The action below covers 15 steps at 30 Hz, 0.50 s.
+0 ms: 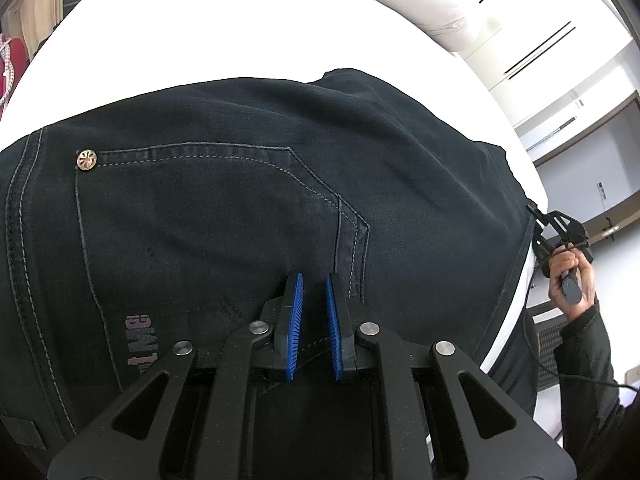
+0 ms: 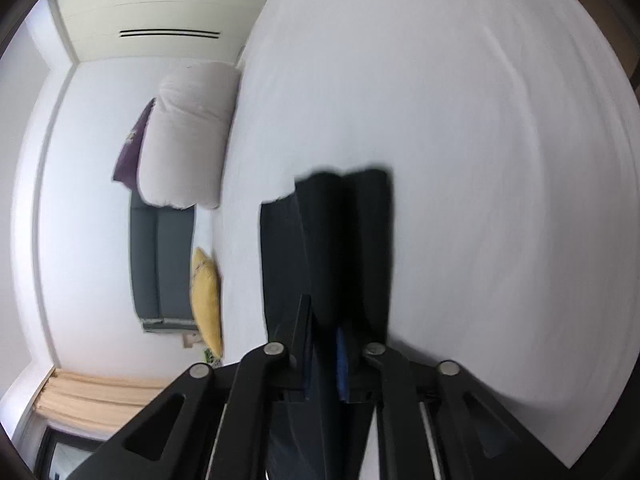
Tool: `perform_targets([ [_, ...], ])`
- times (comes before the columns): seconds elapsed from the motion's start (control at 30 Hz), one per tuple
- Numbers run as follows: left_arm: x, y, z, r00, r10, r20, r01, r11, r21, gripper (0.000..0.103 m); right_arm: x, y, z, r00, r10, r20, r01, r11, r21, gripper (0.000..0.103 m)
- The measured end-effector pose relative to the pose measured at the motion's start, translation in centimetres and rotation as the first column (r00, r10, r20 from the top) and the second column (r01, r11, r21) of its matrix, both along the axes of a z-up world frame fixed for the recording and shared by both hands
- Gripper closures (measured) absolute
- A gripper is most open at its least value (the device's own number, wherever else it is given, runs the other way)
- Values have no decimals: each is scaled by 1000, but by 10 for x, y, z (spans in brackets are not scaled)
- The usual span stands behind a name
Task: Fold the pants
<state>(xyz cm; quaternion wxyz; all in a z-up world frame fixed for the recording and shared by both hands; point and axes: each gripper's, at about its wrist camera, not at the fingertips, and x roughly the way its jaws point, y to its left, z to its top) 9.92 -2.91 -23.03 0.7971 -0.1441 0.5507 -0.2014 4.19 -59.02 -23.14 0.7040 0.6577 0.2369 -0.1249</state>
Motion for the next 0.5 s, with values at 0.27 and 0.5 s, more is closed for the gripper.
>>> perform_targets([
  [0.27, 2, -2, 2, 1000, -4, -1, 4, 1000, 9, 91, -20, 0, -7, 998, -59, 13, 59, 998, 11, 100],
  [0.5, 1, -1, 1, 1000, 5, -1, -5, 1000, -5, 91, -22, 1, -14, 995, -93, 19, 92, 995, 25, 102],
])
